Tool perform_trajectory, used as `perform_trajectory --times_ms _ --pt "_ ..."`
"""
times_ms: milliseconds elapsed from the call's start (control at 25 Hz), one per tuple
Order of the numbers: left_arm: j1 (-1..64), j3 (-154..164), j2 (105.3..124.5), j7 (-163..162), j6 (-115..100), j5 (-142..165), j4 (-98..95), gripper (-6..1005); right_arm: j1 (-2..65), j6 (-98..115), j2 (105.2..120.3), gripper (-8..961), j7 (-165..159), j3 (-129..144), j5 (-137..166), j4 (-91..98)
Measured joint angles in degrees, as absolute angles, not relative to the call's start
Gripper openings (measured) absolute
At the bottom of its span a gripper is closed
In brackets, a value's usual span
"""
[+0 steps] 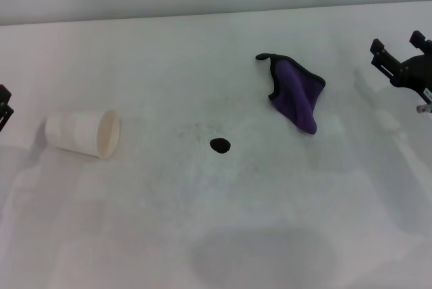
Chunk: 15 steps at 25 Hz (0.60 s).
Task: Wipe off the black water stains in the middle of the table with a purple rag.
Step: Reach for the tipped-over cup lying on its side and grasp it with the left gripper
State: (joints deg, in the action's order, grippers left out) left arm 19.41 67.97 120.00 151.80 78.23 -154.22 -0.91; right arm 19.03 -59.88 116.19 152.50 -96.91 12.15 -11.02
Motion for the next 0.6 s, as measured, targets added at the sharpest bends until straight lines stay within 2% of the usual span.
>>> perform_trajectory --times_ms 600 --pt "19.01 67.63 119.97 150.41 78.68 -153.14 -0.99 887 18.07 -59.94 116.19 870 151.74 -94.84 12.05 -10.97"
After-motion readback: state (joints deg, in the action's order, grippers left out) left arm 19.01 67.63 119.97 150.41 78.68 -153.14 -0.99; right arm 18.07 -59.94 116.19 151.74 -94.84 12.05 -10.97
